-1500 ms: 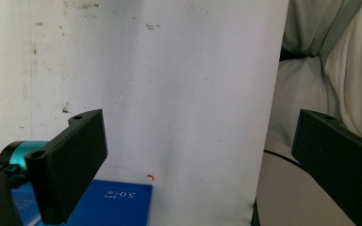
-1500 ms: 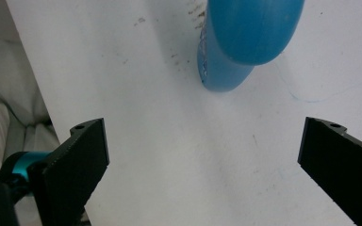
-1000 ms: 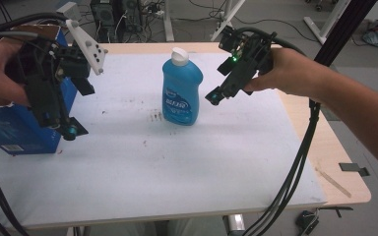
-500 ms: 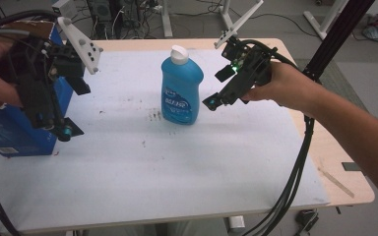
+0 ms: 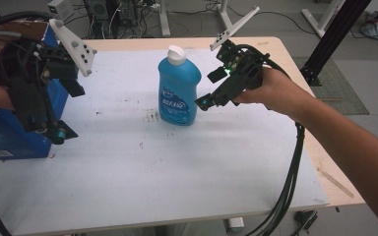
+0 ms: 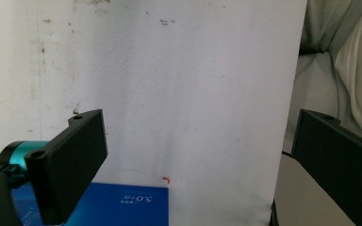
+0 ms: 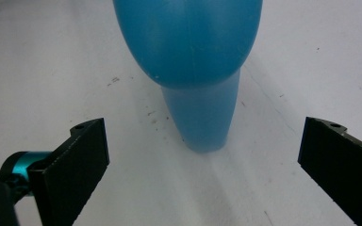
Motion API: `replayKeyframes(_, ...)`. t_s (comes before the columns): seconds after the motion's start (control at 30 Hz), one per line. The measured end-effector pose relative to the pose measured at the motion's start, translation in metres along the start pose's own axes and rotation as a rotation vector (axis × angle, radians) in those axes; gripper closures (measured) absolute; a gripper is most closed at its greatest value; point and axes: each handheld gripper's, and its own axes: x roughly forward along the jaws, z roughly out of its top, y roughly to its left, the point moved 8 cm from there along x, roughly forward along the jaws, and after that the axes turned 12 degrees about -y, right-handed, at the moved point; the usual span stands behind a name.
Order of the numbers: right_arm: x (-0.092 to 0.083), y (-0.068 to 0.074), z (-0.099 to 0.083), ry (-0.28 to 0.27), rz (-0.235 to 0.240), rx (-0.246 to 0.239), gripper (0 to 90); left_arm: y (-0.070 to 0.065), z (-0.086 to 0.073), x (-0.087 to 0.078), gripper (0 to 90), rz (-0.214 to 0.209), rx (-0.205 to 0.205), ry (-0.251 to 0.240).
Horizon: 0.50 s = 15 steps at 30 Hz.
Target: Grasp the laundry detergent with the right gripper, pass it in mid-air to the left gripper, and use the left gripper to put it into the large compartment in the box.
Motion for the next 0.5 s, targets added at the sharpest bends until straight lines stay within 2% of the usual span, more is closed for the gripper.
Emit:
replayKeyframes(0.4,0.021,0.001,0.003,-0.035,0.028,-0.010,1.8,0.001,-0.002,0.000,4.1,0.003,-0.002,0.004)
replayKeyframes(0.5,0.025,0.002,0.002,-0.042,0.032,-0.013,1.8,0.000,-0.003,-0.001,4.1,0.005,-0.013,0.003)
